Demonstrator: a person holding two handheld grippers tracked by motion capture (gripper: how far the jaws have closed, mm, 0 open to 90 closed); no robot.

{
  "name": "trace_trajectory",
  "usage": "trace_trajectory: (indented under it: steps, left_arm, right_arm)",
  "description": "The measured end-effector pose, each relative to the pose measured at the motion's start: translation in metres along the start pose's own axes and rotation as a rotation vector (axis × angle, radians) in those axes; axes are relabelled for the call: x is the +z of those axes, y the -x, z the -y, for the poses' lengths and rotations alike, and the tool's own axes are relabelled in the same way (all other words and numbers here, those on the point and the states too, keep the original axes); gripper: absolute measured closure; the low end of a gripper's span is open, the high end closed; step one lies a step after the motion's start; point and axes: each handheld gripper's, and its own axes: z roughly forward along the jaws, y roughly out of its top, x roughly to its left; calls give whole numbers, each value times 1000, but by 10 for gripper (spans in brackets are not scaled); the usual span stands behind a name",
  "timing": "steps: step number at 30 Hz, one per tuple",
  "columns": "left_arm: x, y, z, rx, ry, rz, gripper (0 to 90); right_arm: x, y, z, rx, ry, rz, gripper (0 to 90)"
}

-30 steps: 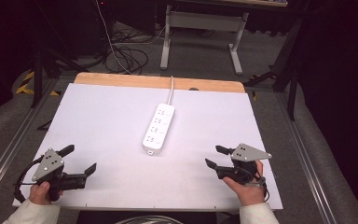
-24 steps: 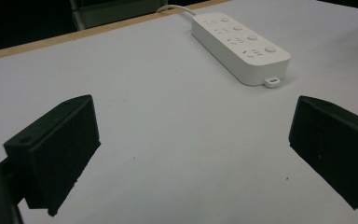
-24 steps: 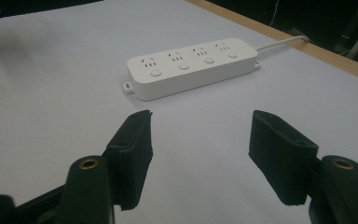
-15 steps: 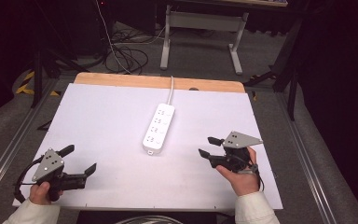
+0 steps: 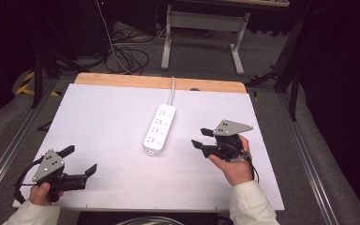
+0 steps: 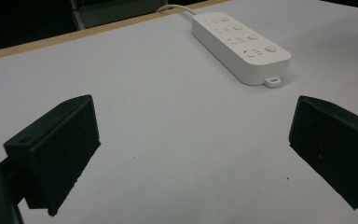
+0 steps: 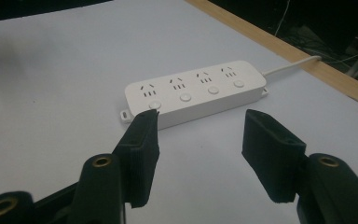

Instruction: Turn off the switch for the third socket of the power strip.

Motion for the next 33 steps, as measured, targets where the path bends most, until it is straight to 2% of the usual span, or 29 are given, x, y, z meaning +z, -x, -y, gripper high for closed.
trace_trajectory:
  steps: [1,10,19,23,29,33]
  left_arm:
    - [0,0,0,3,-2,0,22]
    - [0,0,0,0,-1,-1,22]
    - [0,-1,0,3,-5,-1,22]
    - [0,-1,0,4,-7,-1,22]
    - [0,-1,0,9,-6,-2,22]
    - [0,-1,0,8,-6,-2,22]
  right_arm:
    - [5,2,-4,7,-2,-27,467]
    - [23,5,-22,-16,-11,-33,467]
    - [42,7,-31,-23,-28,-56,496]
    - [53,8,-35,-10,-55,-76,536]
    - [67,9,-38,19,-54,-118,590]
    - [75,9,-38,15,-64,-117,597]
